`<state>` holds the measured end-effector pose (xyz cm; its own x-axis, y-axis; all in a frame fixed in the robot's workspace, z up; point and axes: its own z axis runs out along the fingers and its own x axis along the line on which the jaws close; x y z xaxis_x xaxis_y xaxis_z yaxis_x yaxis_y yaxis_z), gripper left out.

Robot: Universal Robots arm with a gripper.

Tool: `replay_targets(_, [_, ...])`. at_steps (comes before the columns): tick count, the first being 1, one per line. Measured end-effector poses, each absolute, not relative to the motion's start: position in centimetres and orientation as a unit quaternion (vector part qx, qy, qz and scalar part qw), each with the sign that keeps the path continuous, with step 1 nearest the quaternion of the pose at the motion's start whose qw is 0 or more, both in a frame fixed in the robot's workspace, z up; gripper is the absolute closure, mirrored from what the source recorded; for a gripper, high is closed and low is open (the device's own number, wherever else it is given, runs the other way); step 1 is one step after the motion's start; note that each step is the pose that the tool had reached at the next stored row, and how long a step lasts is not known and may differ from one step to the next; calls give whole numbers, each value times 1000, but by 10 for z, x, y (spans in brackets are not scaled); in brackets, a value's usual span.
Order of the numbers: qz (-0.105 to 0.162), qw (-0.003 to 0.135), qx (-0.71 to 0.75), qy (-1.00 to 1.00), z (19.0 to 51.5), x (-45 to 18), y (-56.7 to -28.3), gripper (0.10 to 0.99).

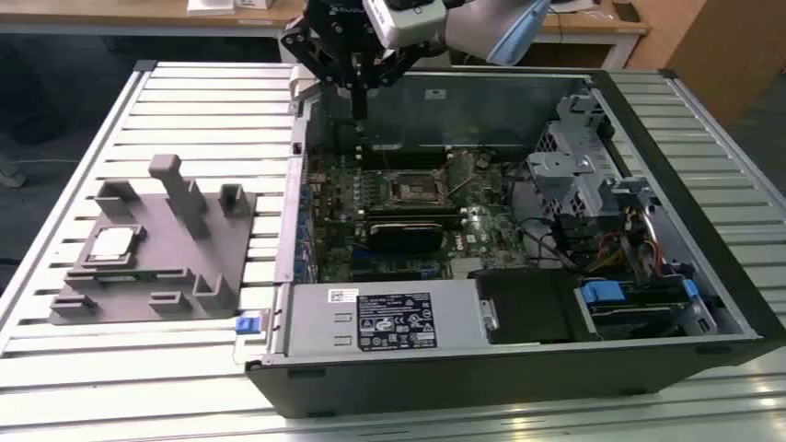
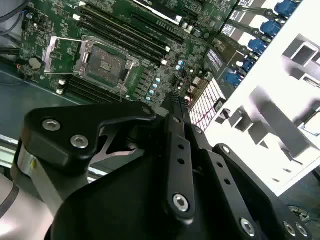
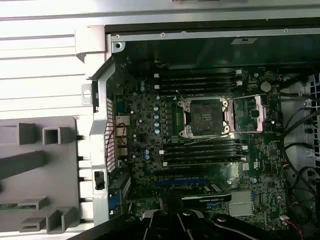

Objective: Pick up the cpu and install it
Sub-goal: 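Reach for the cpu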

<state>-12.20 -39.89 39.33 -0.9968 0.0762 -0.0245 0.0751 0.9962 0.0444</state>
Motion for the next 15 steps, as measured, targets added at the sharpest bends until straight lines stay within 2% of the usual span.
replay_targets(15, [22,13,38,999,393,-128,-399,965])
